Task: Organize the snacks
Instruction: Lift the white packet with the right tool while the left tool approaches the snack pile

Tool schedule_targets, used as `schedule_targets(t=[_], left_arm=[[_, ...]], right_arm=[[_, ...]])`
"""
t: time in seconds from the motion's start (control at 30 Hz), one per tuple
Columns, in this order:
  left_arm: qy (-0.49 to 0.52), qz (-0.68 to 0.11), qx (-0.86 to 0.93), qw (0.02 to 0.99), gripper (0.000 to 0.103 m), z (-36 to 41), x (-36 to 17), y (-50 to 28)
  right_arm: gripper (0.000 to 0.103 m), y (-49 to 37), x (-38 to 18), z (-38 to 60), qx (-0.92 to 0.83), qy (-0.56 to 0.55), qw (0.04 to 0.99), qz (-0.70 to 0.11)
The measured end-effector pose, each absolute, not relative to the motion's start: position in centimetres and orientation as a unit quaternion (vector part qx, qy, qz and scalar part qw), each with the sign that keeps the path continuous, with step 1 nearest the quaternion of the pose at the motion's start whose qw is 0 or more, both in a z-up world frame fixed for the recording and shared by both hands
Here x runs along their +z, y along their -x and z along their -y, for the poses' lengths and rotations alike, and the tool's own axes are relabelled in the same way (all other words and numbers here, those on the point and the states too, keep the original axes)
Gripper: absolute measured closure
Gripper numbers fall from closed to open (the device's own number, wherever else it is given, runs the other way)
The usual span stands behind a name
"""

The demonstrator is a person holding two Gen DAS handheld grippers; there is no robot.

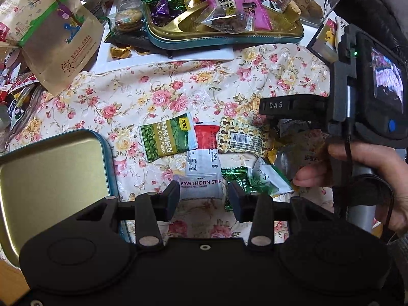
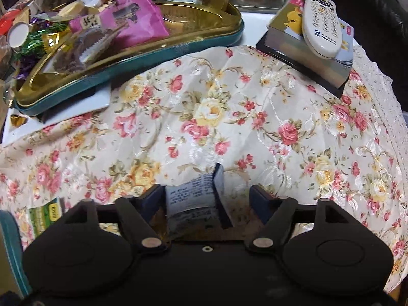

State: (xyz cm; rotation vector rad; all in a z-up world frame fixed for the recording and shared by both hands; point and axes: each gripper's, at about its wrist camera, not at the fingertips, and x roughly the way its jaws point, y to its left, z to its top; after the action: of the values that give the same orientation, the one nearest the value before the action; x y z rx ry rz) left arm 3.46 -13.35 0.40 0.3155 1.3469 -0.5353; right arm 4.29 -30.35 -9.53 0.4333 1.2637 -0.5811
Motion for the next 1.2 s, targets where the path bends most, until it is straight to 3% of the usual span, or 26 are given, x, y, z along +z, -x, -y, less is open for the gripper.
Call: schedule_targets(t=[0.1, 0.23, 0.33, 0.4, 0.47, 0.57, 0.63, 0.7, 0.73, 0.83, 0.93, 1.2], left_arm=[[-0.146, -0.615, -0.241, 0.737, 0.053, 13.3, 0.2, -3.4], [-0.15, -0.612, -0.241, 0.738, 0.053, 13.4, 0.1, -3.3], [-0.152, -0.611, -0.244, 0.738, 0.053, 13.5, 0.1, -3.2], [-0.154, -0.609, -0.245, 0.738, 0.053, 13.6, 0.2, -3.1], [-0.158, -0.606, -0.248, 0.739, 0.053, 13.9, 0.1, -3.0], [-0.161, -0.603, -0.255, 0.739, 0.053, 14.3, -0.1, -2.8], [-0.157, -0.603, -0.261, 0.737, 0.053, 14.6, -0.2, -2.6], [-0.151, -0.606, -0.267, 0.734, 0.053, 14.8, -0.5, -2.5], [-0.15, -0.607, -0.269, 0.733, 0.053, 15.0, -0.7, -2.4], [-0.149, -0.61, -0.276, 0.728, 0.053, 15.4, -1.2, -2.1], [-0.163, -0.61, -0.278, 0.724, 0.053, 15.8, -1.8, -1.7], [-0.173, -0.613, -0.275, 0.72, 0.053, 15.9, -2.2, -1.3]], right_arm=[[0.021, -4.2, -9.6, 30.5, -0.276, -0.199, 0.749, -0.569], [0.01, -4.4, -9.8, 30.8, -0.261, -0.191, 0.753, -0.573], [0.009, -4.5, -9.9, 30.5, -0.255, -0.18, 0.759, -0.571], [0.015, -4.4, -9.8, 30.5, -0.261, -0.182, 0.759, -0.568], [0.04, -4.1, -9.1, 30.2, -0.262, -0.181, 0.76, -0.567], [0.042, -3.8, -8.3, 30.6, -0.244, -0.19, 0.758, -0.575], [0.057, -3.3, -7.7, 31.1, -0.249, -0.211, 0.752, -0.573], [0.063, -2.8, -6.8, 31.8, -0.247, -0.234, 0.752, -0.564], [0.075, -2.6, -6.2, 32.1, -0.247, -0.242, 0.754, -0.558], [0.075, -1.6, -4.5, 33.4, -0.244, -0.27, 0.761, -0.537], [0.045, -0.7, -3.6, 34.2, -0.244, -0.295, 0.767, -0.514], [0.042, -1.0, -5.6, 33.1, -0.246, -0.269, 0.747, -0.556]])
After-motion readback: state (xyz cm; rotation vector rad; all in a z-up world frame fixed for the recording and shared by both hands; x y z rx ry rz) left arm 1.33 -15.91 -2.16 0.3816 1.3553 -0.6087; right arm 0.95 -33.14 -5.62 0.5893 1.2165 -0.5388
